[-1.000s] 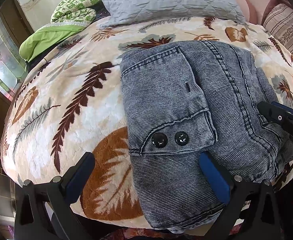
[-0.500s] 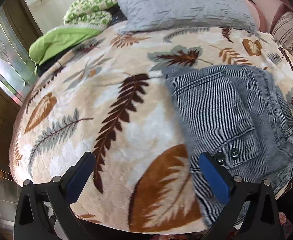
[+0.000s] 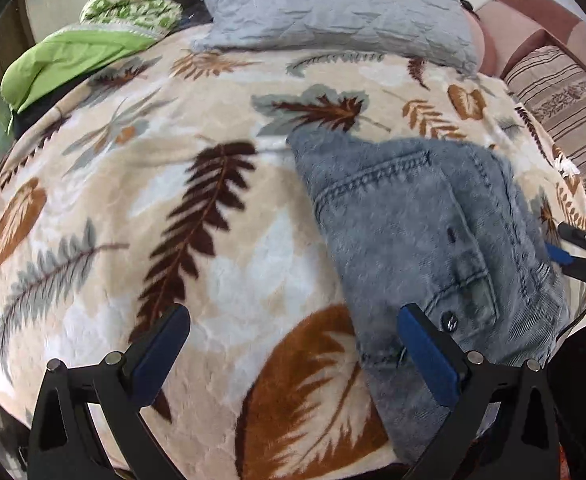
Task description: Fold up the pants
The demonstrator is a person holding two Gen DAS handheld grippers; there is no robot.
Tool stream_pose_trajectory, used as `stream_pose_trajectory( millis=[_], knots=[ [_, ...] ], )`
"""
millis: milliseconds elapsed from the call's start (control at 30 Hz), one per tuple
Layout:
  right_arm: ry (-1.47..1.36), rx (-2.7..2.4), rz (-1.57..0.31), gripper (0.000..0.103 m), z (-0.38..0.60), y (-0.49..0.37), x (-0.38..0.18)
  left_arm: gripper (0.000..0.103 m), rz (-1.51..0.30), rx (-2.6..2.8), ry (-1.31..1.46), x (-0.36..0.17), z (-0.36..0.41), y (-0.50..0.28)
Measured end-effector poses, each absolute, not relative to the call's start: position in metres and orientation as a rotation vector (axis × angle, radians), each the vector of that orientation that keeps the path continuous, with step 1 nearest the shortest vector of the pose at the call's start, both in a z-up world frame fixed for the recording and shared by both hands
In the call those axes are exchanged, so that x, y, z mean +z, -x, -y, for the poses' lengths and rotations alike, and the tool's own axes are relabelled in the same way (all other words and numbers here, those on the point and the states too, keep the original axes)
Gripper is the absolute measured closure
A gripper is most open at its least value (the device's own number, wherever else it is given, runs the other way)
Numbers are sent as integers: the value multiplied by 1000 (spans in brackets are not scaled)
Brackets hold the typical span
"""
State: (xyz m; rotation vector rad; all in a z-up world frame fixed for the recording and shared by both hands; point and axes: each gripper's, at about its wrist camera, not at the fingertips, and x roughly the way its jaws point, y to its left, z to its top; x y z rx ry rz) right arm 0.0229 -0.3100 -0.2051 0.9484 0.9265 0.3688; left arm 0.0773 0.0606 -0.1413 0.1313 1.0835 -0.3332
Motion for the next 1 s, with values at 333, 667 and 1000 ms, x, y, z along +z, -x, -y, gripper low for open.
stream_pose_trajectory(
  millis=[333,667,1000],
  knots=[
    [-881,491,-947,30,274,-41,-196,0,-1131,-560,-92,-150,-26,-86],
    [-904,568,-970,46,256,-49,-200,31,-1179,-656,33,-162,-20,-96],
    [-687,470,-923,69,234,-36,-176,82,-1120,-628,19,-139,-23,-94]
  ],
)
